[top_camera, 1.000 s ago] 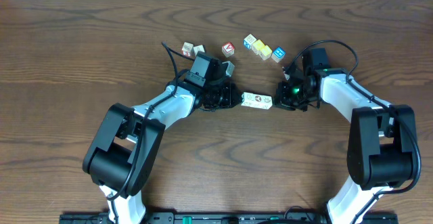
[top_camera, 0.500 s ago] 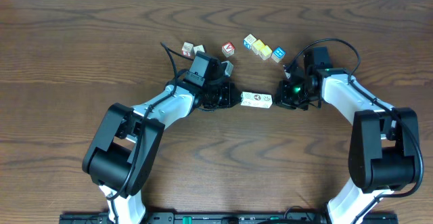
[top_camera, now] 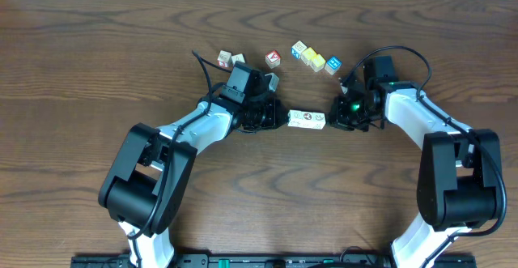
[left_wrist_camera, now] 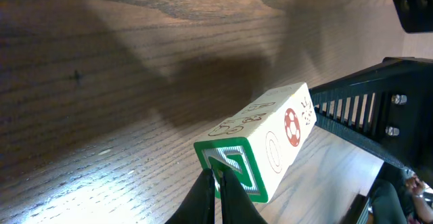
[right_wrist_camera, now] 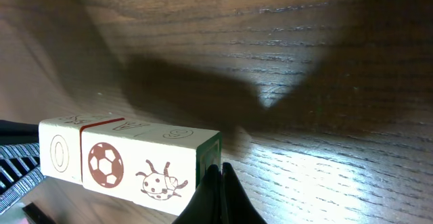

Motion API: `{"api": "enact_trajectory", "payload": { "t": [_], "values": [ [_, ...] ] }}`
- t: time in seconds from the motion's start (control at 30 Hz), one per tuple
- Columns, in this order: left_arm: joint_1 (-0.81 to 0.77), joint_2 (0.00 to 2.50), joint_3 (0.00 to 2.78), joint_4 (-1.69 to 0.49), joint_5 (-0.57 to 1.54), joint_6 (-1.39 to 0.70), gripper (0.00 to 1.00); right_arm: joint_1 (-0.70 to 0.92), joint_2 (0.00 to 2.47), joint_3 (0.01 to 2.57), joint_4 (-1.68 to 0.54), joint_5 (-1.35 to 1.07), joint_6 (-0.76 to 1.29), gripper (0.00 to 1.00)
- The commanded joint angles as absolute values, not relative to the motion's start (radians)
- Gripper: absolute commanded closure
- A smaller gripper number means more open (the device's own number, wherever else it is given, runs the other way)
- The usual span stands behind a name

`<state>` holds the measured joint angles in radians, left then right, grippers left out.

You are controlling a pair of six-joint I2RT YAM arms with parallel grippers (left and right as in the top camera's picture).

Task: Lift 3 blocks
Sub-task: 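Press both grippers inward to hold the three blocks together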

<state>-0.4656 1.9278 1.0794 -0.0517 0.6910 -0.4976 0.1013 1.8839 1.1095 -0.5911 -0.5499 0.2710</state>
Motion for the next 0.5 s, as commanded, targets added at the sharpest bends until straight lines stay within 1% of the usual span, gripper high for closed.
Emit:
{"api": "enact_trajectory", "payload": {
  "t": [0.0,0.47],
  "values": [
    [-0.488,1.913,1.085,-0.047,0.749,-0.497,0.93,0.120,1.850,1.131,-0.582,-0.732,0.284,0.99],
    [-0.488,1.908,1.085,-0.046,0.769,-0.492,0.93,0.120,1.849,1.131,-0.583,-0.735,0.253,0.99]
  ]
}}
